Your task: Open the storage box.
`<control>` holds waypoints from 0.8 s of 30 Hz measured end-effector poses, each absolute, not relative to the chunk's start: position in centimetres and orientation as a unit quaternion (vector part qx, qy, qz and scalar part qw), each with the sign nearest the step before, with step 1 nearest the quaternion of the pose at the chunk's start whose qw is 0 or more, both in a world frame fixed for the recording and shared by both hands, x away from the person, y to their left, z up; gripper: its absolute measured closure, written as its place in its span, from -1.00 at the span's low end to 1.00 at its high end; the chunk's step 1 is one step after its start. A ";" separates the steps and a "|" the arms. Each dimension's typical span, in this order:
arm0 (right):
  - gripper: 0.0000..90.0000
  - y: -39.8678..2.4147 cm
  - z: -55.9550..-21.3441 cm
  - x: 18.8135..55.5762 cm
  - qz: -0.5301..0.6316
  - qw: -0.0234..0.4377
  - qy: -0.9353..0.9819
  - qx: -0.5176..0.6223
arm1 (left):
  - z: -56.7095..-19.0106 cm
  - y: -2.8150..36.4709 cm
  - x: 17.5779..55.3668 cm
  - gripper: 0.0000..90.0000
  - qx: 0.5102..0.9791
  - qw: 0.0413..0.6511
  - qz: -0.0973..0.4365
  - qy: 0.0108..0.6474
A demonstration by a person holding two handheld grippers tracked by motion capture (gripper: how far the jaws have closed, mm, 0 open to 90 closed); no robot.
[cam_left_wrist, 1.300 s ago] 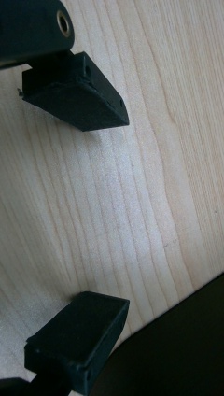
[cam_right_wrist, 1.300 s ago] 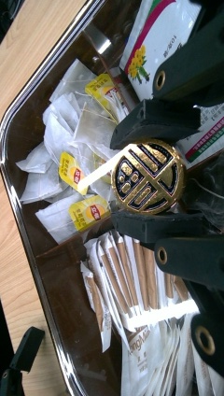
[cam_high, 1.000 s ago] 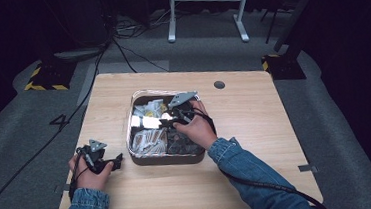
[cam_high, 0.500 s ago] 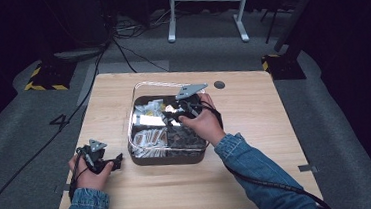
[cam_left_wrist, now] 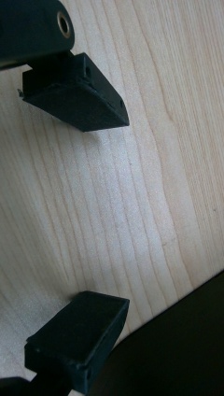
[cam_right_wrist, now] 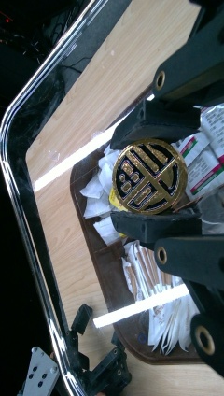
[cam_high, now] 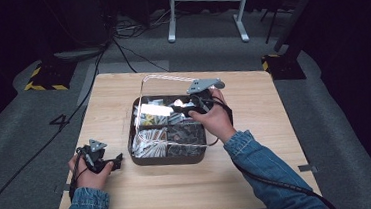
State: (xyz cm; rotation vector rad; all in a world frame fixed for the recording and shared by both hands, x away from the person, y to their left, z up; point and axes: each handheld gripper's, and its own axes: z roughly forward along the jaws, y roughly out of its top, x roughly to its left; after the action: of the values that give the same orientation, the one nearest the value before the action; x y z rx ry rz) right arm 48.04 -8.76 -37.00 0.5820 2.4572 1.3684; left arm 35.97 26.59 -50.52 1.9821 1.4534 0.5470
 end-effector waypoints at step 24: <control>0.32 -17.3 -35.8 49.1 0.455 0.164 0.836 0.258 | -50.5 26.7 36.1 -0.72 0.753 0.308 0.205 0.544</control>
State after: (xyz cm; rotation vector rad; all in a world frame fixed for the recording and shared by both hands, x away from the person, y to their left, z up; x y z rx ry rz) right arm 49.11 -17.26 -35.82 0.7349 2.3834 1.2968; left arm 36.13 26.66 -50.52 1.9908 1.4398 0.5432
